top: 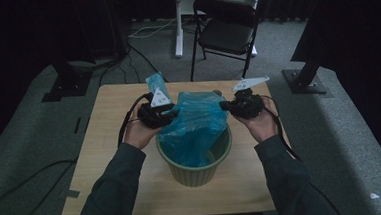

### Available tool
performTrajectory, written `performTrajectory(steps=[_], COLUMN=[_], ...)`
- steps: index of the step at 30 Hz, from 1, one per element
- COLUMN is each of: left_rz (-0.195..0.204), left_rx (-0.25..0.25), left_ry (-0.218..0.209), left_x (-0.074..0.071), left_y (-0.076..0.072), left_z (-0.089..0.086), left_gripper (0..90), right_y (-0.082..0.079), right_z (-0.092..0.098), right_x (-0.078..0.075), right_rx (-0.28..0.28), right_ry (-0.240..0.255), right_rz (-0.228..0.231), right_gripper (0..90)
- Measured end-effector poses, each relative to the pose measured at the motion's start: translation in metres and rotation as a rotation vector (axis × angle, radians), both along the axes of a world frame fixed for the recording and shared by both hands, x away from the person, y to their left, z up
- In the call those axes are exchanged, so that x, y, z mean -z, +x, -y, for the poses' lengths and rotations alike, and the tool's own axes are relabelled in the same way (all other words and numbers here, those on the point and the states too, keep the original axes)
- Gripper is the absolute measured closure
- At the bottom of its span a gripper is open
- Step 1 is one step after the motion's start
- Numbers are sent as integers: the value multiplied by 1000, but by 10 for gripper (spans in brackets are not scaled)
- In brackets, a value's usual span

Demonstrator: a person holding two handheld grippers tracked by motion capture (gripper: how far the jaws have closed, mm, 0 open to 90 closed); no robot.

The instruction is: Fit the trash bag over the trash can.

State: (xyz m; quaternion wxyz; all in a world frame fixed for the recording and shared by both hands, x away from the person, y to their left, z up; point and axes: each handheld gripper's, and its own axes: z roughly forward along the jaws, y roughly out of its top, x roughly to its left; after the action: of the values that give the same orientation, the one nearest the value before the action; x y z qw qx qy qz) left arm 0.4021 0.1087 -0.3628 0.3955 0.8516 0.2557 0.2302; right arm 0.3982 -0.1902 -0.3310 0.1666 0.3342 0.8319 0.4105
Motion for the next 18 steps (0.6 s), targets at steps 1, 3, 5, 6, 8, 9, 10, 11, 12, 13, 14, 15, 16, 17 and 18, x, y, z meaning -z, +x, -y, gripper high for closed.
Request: performTrajectory(steps=[1,3,5,6,8,9,10,11,12,13,14,15,16,17,18], left_rz=[2,7,24,31,40,43,48,51,48,47,48,50,52,54,57], left_rx=[1,4,3,3,6,10,14,17,20,21,26,31,36,40,43], left_ry=[-3,-8,2,1,-10,-6,-4,2,-2,-1,-1,-1,2,4,10], left_x=[0,-1,-2,-3,-4,-4,-5,-5,-5,-5,-5,-5,-5,-4,-3], left_y=[-1,-2,-5,-6,-9,-10,-12,-14,-16,-17,-20,-22,-25,-28,-32], left_z=[0,0,0,0,-1,-1,-1,-1,-1,-1,-1,-1,-2,-2,-2], left_gripper=[720,761,787,803,823,830,844,854,860,864,869,872,874,879,879], right_y=[0,0,0,0,0,0,0,0,0,0,0,1,1,1,1], right_z=[1,3,4,4,4,5,5,5,6,7,7,8,10,11,12], right_x=[0,-1,-1,-2,-2,-3,-3,-3,-3,-3,-3,-3,-2,-1,0], right_rx=[0,2,2,2,3,4,5,7,10,12,13,20,26,29,37], right_ry=[9,23,28,29,33,36,38,41,43,45,45,45,48,50,51], right_rz=[-3,-6,-9,-8,-7,-6,-8,-9,-10,-13,-12,-15,-21,-23,-29], right_gripper=[897,898,898,898,898,898,898,898,898,898,898,898,898,898,898])
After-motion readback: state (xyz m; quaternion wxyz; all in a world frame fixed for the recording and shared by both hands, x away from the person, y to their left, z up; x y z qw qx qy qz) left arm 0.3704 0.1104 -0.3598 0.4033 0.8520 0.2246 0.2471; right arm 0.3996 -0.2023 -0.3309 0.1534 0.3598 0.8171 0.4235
